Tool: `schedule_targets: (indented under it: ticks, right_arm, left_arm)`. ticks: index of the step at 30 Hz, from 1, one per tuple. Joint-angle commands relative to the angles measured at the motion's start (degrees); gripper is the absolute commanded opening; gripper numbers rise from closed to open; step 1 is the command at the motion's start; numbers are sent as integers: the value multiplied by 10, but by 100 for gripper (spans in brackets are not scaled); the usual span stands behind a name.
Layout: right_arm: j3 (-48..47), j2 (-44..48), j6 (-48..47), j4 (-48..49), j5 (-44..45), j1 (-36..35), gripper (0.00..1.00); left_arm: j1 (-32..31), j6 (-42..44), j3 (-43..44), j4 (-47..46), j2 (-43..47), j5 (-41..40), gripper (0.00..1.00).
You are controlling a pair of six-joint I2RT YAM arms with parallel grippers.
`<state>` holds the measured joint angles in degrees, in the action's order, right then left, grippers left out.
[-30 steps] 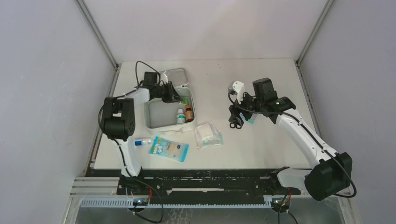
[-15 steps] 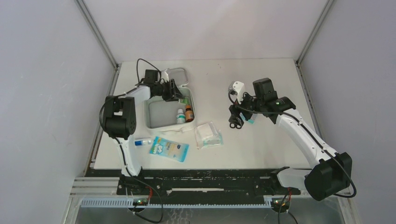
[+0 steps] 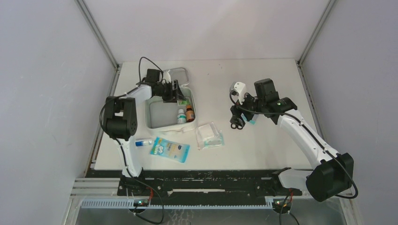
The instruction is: Organize the medicine kit
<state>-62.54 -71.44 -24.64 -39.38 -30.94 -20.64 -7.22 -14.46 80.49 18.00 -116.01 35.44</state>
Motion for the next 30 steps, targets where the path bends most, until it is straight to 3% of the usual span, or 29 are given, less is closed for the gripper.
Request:
schedule_targets:
  ticks: [1, 17, 25, 30]
  right_arm:
    - [0, 18, 3, 23, -3, 2, 71]
    - [3, 26, 2, 32, 6, 2, 73]
    - [10, 34, 4, 42, 28, 3, 78]
    - [20, 46, 3, 46, 59, 5, 82]
  left_arm:
    - [4, 39, 12, 15, 39, -40, 73]
    - [4, 146, -68, -9, 193, -109, 96]
    - [4, 209, -179, -118, 318, -184, 100]
    - [4, 253, -228, -140, 391, -237, 100]
